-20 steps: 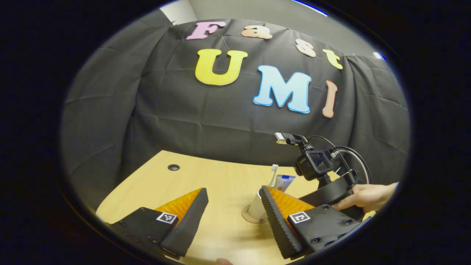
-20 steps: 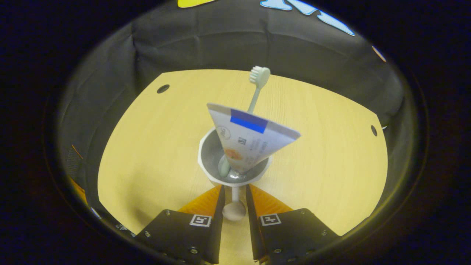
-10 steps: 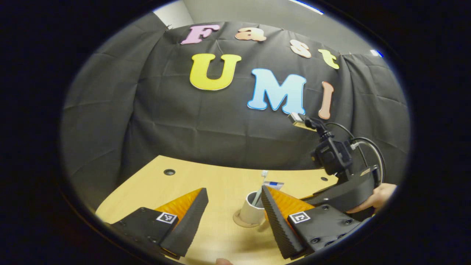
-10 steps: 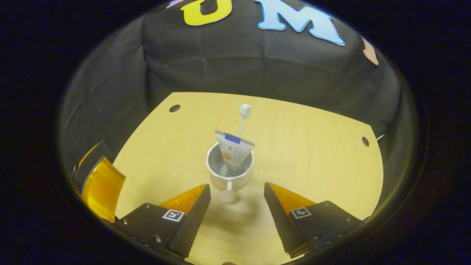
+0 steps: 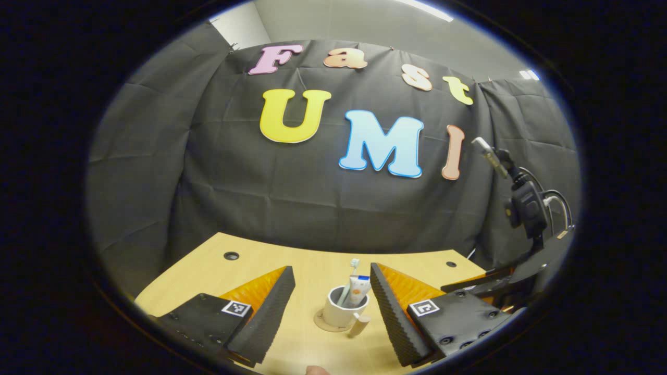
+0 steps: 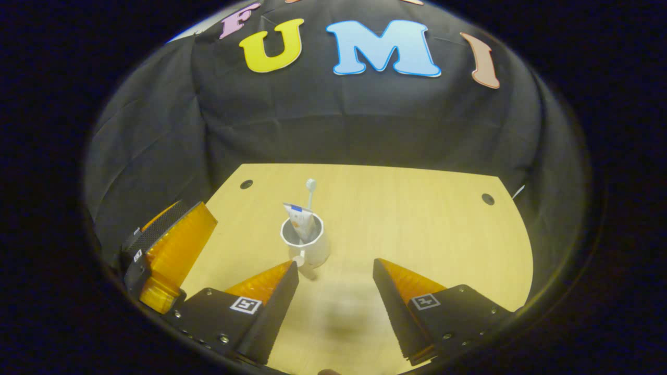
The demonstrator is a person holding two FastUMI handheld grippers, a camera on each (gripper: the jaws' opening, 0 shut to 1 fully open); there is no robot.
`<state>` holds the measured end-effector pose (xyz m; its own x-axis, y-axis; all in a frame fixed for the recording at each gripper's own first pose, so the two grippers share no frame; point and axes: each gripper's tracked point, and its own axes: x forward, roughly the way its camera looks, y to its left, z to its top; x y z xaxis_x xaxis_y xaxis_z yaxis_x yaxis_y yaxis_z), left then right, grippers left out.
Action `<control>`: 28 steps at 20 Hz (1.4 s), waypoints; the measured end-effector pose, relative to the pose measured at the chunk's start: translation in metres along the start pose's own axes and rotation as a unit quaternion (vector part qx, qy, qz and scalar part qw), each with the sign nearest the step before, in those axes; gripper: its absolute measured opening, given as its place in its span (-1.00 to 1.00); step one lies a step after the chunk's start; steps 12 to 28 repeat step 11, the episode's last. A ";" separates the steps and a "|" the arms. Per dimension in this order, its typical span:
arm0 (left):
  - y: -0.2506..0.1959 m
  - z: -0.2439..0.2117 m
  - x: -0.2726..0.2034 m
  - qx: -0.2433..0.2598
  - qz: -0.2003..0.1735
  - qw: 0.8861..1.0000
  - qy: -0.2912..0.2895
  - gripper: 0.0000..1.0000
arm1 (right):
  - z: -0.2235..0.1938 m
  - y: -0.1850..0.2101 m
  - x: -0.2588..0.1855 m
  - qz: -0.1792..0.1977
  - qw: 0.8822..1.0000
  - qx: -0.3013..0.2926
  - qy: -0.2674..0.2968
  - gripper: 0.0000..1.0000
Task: Put the toothbrush and toothpaste on the desktop into the cup, then pick up the cup and place it on the coaster on the desktop.
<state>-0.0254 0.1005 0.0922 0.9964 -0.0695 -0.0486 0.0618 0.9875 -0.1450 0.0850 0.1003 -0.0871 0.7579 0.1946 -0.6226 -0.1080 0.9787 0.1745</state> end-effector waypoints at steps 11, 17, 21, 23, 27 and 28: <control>-0.059 0.039 -0.011 0.029 -0.014 0.999 -0.037 0.89 | 0.017 -0.061 -0.072 -0.047 0.987 0.012 -0.154 0.77; -0.059 0.039 -0.011 0.029 -0.014 0.999 -0.037 0.89 | 0.017 -0.061 -0.072 -0.047 0.987 0.012 -0.154 0.77; -0.059 0.039 -0.011 0.029 -0.014 0.999 -0.037 0.89 | 0.017 -0.061 -0.072 -0.047 0.987 0.012 -0.154 0.77; -0.059 0.039 -0.011 0.029 -0.014 0.999 -0.037 0.89 | 0.017 -0.061 -0.072 -0.047 0.987 0.012 -0.154 0.77; -0.059 0.039 -0.011 0.029 -0.014 0.999 -0.037 0.89 | 0.017 -0.061 -0.072 -0.047 0.987 0.012 -0.154 0.77; -0.059 0.039 -0.011 0.029 -0.014 0.999 -0.037 0.89 | 0.017 -0.061 -0.072 -0.047 0.987 0.012 -0.154 0.77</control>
